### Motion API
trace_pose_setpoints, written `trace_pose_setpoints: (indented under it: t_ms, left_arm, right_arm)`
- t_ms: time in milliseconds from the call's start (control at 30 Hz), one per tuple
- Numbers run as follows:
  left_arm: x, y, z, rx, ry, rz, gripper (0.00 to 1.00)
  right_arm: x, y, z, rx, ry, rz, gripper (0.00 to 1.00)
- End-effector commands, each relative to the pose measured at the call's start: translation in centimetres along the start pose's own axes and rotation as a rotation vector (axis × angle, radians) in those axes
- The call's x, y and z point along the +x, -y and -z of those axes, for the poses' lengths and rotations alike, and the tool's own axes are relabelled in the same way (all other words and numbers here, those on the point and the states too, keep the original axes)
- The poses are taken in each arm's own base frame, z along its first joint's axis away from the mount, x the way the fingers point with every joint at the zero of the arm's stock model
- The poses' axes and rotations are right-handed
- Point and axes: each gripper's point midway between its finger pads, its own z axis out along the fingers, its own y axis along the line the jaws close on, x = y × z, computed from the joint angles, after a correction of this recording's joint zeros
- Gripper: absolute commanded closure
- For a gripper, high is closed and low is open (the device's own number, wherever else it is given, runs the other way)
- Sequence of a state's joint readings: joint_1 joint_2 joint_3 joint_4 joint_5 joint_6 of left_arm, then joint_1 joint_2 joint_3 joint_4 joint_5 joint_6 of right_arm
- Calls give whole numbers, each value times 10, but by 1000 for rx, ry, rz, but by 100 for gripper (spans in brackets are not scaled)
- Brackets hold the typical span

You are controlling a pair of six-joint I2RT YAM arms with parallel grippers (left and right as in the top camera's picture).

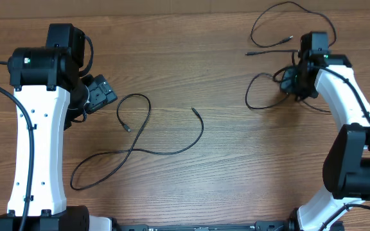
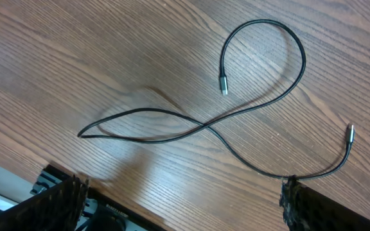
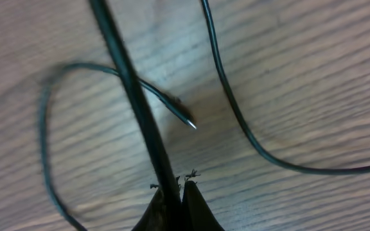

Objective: Untangle cables

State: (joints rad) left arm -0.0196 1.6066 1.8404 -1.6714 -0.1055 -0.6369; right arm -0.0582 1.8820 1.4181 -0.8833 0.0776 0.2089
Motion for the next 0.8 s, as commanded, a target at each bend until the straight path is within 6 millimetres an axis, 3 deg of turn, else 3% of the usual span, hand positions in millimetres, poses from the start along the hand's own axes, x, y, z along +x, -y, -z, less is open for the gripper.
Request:
trace_pose_setpoints:
  t_ms: [0,267,300,333,367,400,533,633,767]
  left_arm:
    - [0,0,-2,-1,-5,-6,0]
    - [0,0,-2,-1,-4,-6,0]
    - [0,1,-2,0,-4,-6,1]
    - [0,1,-2,0,-3,-6,0]
    - [0,1,-2,0,-3,-6,0]
    - [0,1,-2,0,-3,-6,1]
    - [0,1,-2,0,-3,-6,0]
    - [0,1,-2,0,-3,-6,0]
    - [0,1,-2,0,-3,-6,0]
  right_arm:
    - [12,-2,-4,-21,-15,-7,96]
    - [26,-5,-13,-53,-50,-7,96]
    - [26,-5,-13,-53,-50,-6,92]
    - [26,-5,-13,-53,-50,-6,82]
    - [26,-5,-13,-53,-49,-6,64]
    - [25,-5,-13,-54,-47,-7,39]
    - [17,-6,-4,-55,-39,-9,7]
    - [1,-7,17,-58,-22,-39,2]
    - [-31,-6,62,-71,35,-56,0]
